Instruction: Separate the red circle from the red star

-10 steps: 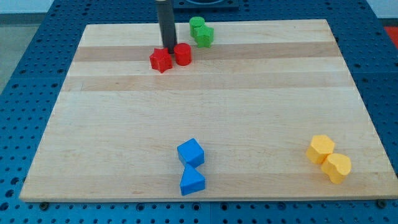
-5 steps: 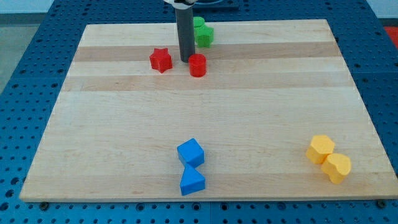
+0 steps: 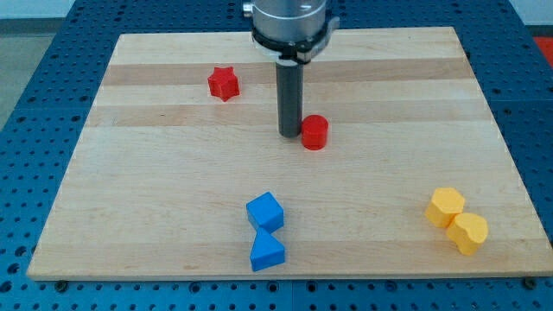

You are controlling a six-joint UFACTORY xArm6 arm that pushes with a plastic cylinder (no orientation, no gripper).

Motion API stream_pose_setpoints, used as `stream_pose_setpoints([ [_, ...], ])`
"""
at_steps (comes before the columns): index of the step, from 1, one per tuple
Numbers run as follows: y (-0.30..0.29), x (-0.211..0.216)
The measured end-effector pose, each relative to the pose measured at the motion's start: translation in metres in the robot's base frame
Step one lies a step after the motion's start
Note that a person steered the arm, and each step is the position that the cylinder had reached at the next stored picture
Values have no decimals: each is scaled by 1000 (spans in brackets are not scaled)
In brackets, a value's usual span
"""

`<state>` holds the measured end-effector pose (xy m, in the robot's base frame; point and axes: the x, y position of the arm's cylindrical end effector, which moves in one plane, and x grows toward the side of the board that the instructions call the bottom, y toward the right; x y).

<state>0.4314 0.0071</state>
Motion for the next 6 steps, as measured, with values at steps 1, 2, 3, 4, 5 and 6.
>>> stream_pose_setpoints([
  [1, 16, 21],
  [2, 32, 24],
  [3, 32, 11],
  [4, 32, 5],
  [5, 36, 5],
  [6, 58, 5],
])
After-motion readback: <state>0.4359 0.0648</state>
